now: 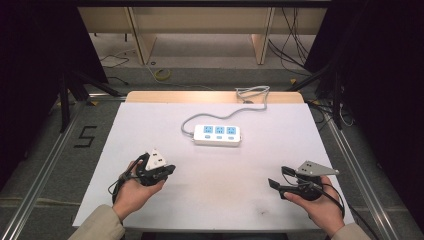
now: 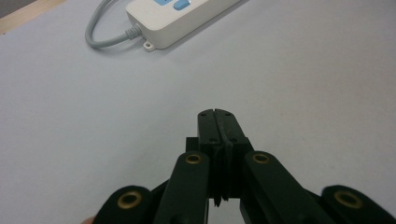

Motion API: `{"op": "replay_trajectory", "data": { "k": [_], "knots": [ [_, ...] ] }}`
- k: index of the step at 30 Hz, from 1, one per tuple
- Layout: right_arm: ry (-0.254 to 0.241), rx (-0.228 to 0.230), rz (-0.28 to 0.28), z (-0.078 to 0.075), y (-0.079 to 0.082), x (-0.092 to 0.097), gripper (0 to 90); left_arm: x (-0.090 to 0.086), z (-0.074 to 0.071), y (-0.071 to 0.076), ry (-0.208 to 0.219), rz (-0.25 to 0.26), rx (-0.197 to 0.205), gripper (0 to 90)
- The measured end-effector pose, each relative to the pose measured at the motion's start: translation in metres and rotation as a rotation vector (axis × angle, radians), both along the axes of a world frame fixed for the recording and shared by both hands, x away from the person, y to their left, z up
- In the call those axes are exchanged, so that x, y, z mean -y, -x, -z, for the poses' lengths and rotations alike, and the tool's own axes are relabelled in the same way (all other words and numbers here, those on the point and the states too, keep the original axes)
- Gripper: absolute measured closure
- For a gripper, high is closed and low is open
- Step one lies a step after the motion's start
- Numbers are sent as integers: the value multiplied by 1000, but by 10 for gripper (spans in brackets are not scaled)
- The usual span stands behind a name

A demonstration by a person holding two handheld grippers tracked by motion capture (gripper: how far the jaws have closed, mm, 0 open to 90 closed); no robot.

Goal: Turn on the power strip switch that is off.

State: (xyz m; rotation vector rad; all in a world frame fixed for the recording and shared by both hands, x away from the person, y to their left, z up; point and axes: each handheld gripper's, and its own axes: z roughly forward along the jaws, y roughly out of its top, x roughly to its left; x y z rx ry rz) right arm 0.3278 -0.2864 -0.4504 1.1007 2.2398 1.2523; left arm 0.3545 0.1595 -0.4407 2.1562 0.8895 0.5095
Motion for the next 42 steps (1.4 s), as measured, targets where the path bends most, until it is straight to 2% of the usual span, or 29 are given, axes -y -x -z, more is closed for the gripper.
{"op": "replay_trajectory", "data": {
  "k": [14,23,42],
  "knots": [
    [-1,1,-2,0,0,-1,308,13,-2,-19,-9,-5,-14,896],
    [-2,-3,-3,0,0,-1,308,21,-3,-28,-35,7,0,897],
    [2,-9,-6,1,0,-1,307,30,-5,-43,-47,4,4,898]
  ]
}}
